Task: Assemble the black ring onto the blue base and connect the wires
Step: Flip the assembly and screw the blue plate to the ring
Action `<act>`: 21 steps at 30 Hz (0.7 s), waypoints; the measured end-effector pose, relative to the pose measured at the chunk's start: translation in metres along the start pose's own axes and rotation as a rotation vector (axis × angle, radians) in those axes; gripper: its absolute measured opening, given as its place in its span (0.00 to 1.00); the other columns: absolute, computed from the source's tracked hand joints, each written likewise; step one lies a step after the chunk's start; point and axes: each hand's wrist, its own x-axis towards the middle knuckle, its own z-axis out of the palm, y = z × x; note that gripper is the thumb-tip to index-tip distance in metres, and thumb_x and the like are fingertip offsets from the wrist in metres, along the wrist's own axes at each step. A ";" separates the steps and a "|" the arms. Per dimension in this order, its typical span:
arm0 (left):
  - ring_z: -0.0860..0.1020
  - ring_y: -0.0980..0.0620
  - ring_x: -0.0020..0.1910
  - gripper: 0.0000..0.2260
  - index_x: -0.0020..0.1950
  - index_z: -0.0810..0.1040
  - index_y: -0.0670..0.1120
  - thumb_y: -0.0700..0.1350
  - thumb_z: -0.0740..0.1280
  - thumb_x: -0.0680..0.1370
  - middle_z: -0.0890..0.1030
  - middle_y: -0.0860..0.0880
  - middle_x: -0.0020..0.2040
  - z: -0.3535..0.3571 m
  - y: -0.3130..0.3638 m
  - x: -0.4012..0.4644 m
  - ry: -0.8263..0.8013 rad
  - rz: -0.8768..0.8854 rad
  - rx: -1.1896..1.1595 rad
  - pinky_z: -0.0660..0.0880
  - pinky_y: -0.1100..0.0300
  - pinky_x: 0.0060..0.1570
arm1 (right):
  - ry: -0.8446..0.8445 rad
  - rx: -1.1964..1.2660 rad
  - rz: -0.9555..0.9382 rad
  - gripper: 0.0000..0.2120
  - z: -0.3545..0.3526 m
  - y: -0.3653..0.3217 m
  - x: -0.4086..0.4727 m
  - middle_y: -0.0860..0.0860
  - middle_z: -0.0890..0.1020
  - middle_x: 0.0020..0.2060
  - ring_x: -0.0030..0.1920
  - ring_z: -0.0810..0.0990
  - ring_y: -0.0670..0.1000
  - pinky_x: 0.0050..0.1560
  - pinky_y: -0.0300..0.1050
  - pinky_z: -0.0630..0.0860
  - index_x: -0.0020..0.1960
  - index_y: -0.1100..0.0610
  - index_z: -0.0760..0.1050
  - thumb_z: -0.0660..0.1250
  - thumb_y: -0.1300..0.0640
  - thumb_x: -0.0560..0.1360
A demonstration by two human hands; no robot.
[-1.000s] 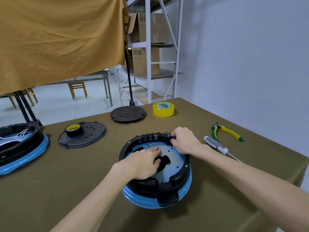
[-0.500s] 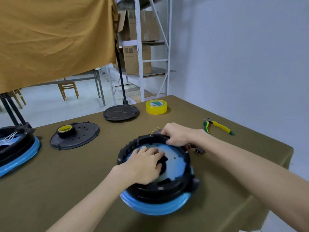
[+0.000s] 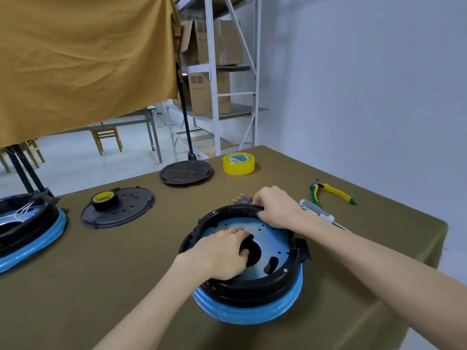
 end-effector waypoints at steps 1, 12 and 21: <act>0.63 0.45 0.79 0.24 0.82 0.61 0.52 0.52 0.56 0.86 0.63 0.51 0.81 0.001 0.001 0.002 0.027 -0.002 -0.006 0.64 0.47 0.75 | 0.021 0.005 0.030 0.03 0.001 0.004 -0.004 0.56 0.81 0.43 0.45 0.81 0.59 0.41 0.50 0.78 0.47 0.56 0.80 0.69 0.62 0.75; 0.50 0.47 0.84 0.37 0.85 0.52 0.58 0.73 0.54 0.79 0.50 0.49 0.86 0.010 0.015 0.014 -0.045 0.044 0.062 0.51 0.46 0.82 | -0.098 -0.030 0.016 0.10 -0.018 0.007 -0.016 0.54 0.76 0.33 0.37 0.75 0.58 0.33 0.47 0.69 0.40 0.61 0.77 0.75 0.57 0.72; 0.49 0.47 0.84 0.37 0.85 0.50 0.57 0.70 0.56 0.80 0.48 0.50 0.86 0.005 0.024 0.014 -0.080 -0.006 0.066 0.52 0.46 0.81 | -0.090 -0.261 0.025 0.15 -0.020 0.004 -0.028 0.52 0.72 0.35 0.31 0.70 0.51 0.28 0.44 0.64 0.38 0.56 0.64 0.70 0.59 0.75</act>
